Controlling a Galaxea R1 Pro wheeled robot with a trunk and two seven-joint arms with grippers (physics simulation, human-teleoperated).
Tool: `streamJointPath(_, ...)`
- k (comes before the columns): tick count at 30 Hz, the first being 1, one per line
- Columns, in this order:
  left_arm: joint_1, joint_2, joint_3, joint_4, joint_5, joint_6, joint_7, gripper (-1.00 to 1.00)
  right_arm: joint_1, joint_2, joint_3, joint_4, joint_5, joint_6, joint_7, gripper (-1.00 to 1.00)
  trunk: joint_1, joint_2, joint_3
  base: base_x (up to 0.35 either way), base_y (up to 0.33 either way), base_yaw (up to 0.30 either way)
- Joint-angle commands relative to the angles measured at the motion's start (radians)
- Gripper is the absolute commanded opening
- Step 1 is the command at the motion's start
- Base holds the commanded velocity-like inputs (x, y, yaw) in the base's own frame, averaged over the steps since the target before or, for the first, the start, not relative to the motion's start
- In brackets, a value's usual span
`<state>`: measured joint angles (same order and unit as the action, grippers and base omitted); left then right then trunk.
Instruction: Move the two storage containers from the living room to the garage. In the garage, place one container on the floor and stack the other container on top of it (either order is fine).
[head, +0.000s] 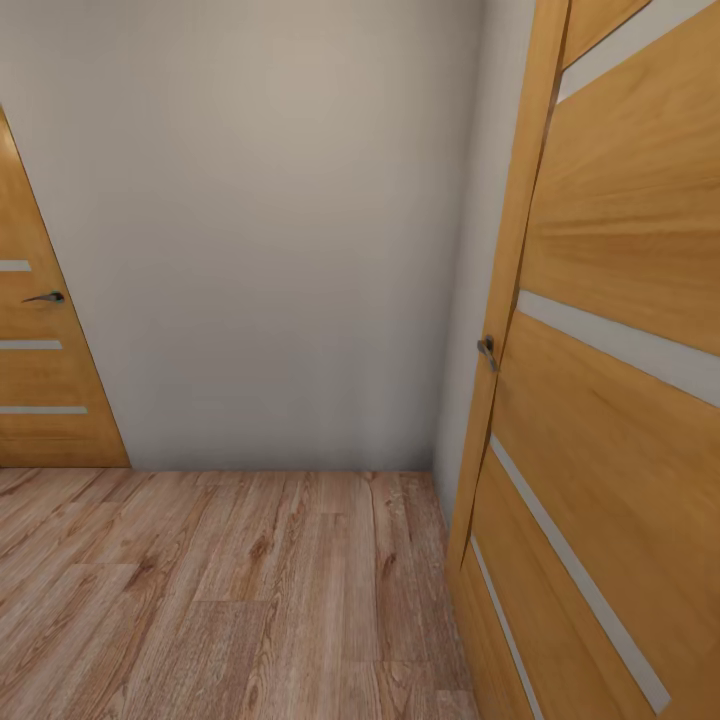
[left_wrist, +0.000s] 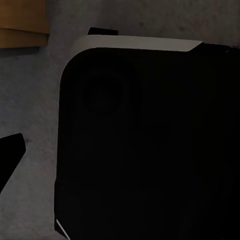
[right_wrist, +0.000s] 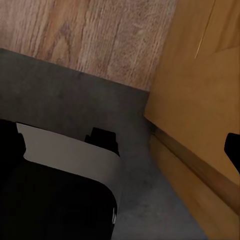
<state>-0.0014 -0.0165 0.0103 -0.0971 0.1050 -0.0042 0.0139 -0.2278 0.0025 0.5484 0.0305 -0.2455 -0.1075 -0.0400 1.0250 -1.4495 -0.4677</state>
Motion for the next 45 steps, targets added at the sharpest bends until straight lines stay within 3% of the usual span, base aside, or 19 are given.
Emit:
streamJointPath(1,0.0,0.0,0.0,-0.001,0.01,0.0,0.001,1.0,-0.001,0.001,0.008,0.003,-0.009,-0.006,0.0,1.0,0.0,-0.001,-0.001,0.0,0.0,0.0)
streamJointPath(25,0.0,0.0,-0.001,0.0,0.01,0.0,0.001,1.0,-0.001,0.0,0.008,0.003,-0.008,0.001,-0.003,1.0,0.0,-0.001,-0.001,0.133,0.0,0.004)
streamJointPath(38,0.0,0.0,0.0,0.0,0.01,0.0,0.002,1.0,-0.001,-0.005,0.008,0.003,-0.008,-0.003,-0.003,1.0,0.0,-0.001,-0.001,0.002,0.0,0.247)
streamJointPath(45,0.0,0.001,0.0,0.0,0.01,0.0,0.002,1.0,-0.001,-0.006,0.008,0.003,-0.008,-0.002,-0.003,1.0,0.0,-0.001,-0.001,0.112,0.0,0.065)
